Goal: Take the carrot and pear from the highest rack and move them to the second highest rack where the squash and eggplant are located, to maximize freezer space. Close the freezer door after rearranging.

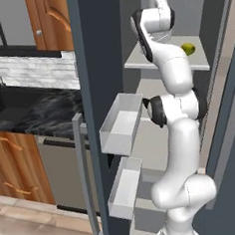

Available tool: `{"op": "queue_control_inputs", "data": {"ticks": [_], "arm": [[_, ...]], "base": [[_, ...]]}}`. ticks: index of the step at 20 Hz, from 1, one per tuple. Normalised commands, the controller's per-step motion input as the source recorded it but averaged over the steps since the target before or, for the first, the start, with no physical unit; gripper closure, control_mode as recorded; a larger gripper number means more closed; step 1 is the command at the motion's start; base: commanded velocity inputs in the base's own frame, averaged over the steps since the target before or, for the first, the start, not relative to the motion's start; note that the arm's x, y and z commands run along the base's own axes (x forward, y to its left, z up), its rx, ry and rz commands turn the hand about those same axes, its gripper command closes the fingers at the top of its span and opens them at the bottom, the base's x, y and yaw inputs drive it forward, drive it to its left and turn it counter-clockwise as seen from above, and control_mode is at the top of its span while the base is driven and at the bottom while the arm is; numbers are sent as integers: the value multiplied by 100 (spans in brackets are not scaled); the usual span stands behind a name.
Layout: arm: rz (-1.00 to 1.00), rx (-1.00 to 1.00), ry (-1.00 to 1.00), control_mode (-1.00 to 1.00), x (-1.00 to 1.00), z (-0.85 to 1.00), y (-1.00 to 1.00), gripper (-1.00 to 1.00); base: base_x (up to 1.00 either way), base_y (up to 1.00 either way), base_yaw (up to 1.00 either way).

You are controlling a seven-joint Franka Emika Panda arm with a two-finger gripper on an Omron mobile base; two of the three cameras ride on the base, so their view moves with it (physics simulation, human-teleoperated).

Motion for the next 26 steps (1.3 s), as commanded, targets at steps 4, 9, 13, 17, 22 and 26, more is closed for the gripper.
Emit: {"op": "queue_control_inputs", "data": {"ticks": [4,9,13,17,22,26], "arm": [[1,-18,-40,-100,-1,-56,51,100],[0,-2,-45,-100,0,-50,35,100],[0,0,-28,-100,-24,-12,19,100],[0,1,-11,-100,-83,0,2,100],[0,4,-14,-100,-100,-2,0,100],[0,5,-9,-100,-100,-16,0,100]], "base": [[0,0,0],[0,0,0],[0,0,0],[0,0,0],[0,0,0],[0,0,0]]}}
